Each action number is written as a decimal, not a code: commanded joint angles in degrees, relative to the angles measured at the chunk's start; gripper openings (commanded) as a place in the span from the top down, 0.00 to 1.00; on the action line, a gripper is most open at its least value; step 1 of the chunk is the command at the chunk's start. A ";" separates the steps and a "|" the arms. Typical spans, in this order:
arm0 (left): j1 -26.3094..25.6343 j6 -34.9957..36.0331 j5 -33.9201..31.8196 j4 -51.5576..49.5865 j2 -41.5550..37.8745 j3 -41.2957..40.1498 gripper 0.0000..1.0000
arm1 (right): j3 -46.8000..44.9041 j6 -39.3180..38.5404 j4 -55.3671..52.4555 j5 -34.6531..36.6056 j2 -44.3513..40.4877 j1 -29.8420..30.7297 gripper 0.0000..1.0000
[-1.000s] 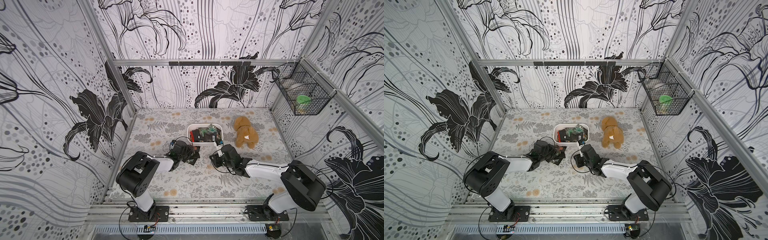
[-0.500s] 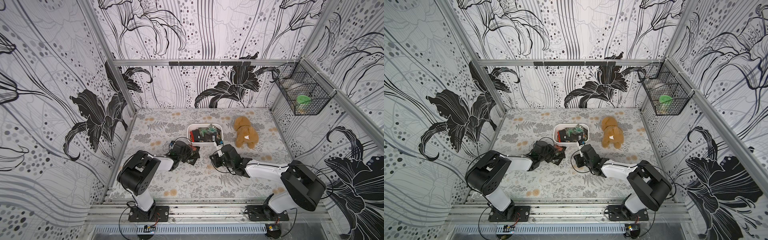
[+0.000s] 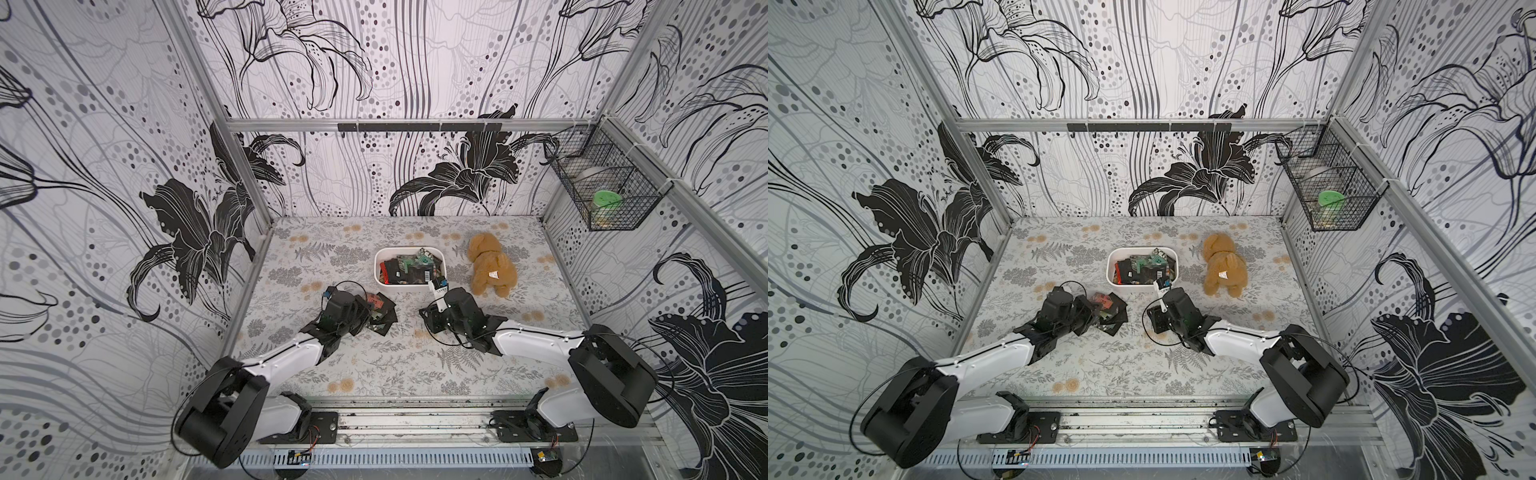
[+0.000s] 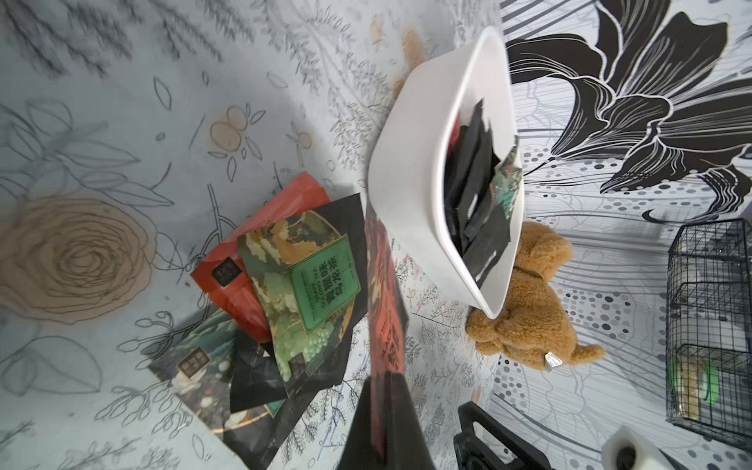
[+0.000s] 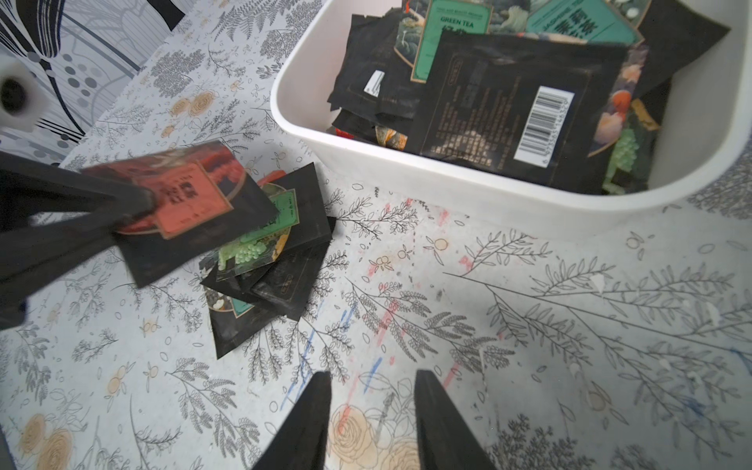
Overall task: Put the tea bags into the storage box
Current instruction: Pick up the tea bag from the center of the board, then place the tea bag in the storage box.
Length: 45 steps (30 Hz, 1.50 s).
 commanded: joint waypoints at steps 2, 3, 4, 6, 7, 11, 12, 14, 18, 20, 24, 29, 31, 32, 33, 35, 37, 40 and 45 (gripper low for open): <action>-0.37 13.15 -4.42 -13.38 -1.57 10.67 1.00 | -0.52 -0.43 1.25 0.76 -0.84 -0.16 0.61; -0.41 14.68 -4.76 -14.56 -0.57 13.21 1.00 | -0.64 -0.23 1.31 0.83 -0.84 -0.13 0.61; -0.48 16.23 -4.86 -15.33 1.00 15.93 1.00 | -0.86 -0.14 1.43 0.98 -1.06 -0.14 0.62; -0.80 19.22 -4.36 -14.23 4.75 20.36 1.00 | -1.39 -0.08 1.57 2.13 -1.81 -0.16 0.62; -0.87 20.92 -4.25 -13.51 7.40 22.71 1.00 | -1.67 -0.06 1.49 3.18 -2.42 -0.11 0.62; -1.26 24.73 -3.31 -13.64 19.46 33.15 1.00 | -3.37 0.94 1.05 8.96 -5.35 -0.13 0.61; -1.48 25.33 -2.65 -13.24 22.65 35.58 1.00 | -4.11 1.13 1.33 10.22 -6.39 -0.14 0.61; -2.09 26.06 -1.43 -12.26 27.50 39.57 1.00 | -5.33 1.46 1.63 12.22 -8.29 -0.15 0.60; -3.22 26.63 -0.69 -10.60 34.51 44.93 1.00 | -6.96 1.32 2.14 13.60 -10.66 -0.16 0.59; -3.21 26.24 0.40 -9.21 36.21 45.38 1.00 | -7.00 1.17 2.15 13.53 -10.69 -0.16 0.58; -3.21 25.78 0.33 -9.09 38.31 45.32 1.00 | -6.50 0.80 2.47 12.03 -9.65 -0.16 0.58; -2.82 25.79 -2.05 -10.51 37.72 43.79 0.84 | -5.96 0.64 2.82 10.40 -8.53 -0.16 0.58; -2.25 25.74 -3.24 -11.11 36.54 42.99 0.75 | -5.88 0.58 3.12 9.76 -8.16 -0.13 0.58; -2.03 25.71 -3.89 -11.69 35.94 42.84 0.70 | -5.93 0.61 3.31 9.45 -8.14 -0.14 0.58; -1.60 25.81 -4.53 -12.09 35.17 42.61 0.64 | -5.85 0.47 3.50 9.02 -7.97 -0.16 0.58; -1.02 26.04 -5.77 -13.15 33.65 42.28 0.54 | -5.75 0.33 3.76 8.20 -7.64 -0.15 0.58; -0.43 26.26 -7.67 -15.49 32.02 42.37 0.49 | -5.62 0.24 3.77 7.67 -7.23 -0.11 0.58; -0.01 26.53 -11.30 -18.35 28.08 41.13 0.43 | -5.36 -0.49 4.88 5.50 -6.16 -0.15 0.58; 0.30 25.20 -14.52 -16.69 17.60 30.43 0.41 | -2.29 -1.41 4.82 0.58 -1.92 -0.14 0.58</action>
